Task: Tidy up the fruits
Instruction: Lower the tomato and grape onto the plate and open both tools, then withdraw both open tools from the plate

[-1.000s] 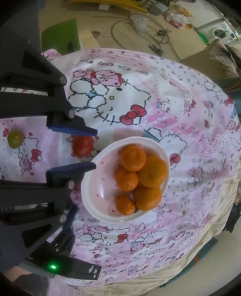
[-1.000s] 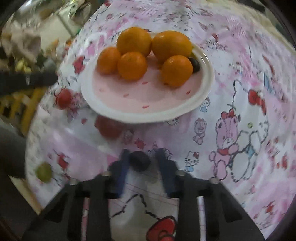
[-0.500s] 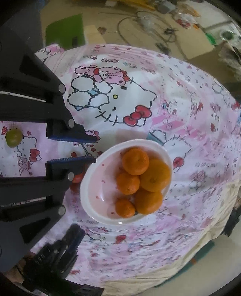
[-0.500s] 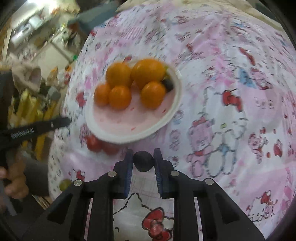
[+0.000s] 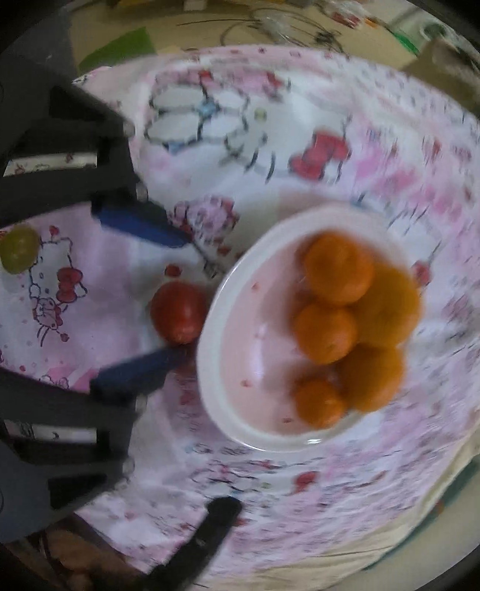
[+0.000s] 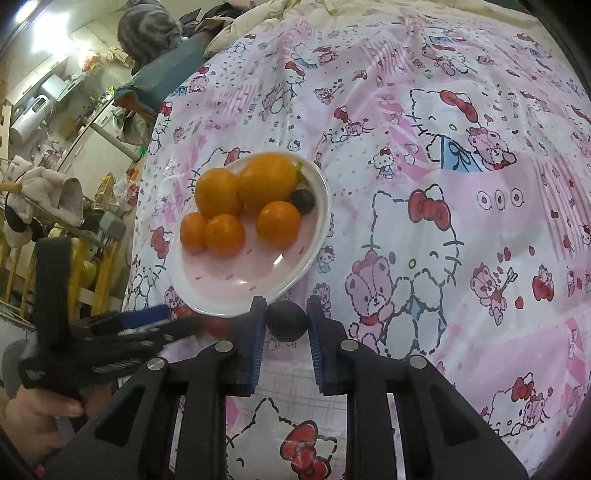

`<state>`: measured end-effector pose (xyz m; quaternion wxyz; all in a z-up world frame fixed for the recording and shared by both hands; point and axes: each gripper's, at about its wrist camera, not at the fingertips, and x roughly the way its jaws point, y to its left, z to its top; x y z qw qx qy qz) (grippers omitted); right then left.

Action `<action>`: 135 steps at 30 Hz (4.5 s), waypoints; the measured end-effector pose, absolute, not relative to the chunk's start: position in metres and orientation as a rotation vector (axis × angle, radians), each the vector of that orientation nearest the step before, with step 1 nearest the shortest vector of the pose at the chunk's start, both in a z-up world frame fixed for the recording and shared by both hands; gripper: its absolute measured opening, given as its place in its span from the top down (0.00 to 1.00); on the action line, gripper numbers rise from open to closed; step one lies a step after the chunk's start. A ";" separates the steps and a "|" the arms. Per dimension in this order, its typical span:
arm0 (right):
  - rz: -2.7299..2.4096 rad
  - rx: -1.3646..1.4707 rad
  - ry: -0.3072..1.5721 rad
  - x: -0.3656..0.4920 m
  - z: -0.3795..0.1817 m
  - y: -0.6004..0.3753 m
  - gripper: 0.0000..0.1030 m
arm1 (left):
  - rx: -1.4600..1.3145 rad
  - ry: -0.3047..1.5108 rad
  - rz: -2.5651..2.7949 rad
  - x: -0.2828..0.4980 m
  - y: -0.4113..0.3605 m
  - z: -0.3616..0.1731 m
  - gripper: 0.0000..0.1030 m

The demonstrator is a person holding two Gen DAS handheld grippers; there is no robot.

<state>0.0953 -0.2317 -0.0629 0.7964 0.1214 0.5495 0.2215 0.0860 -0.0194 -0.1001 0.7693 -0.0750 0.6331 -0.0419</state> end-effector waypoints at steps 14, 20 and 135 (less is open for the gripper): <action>0.508 0.280 1.151 0.097 -0.050 -0.230 0.77 | -0.151 1.277 -0.109 0.070 -0.007 -0.061 0.73; 0.527 0.251 1.141 0.115 -0.037 -0.227 0.77 | -0.164 1.194 -0.090 0.082 0.003 -0.029 0.72; 0.479 0.067 1.366 0.087 -0.108 -0.115 0.70 | -0.245 1.158 0.068 0.034 0.059 -0.021 0.30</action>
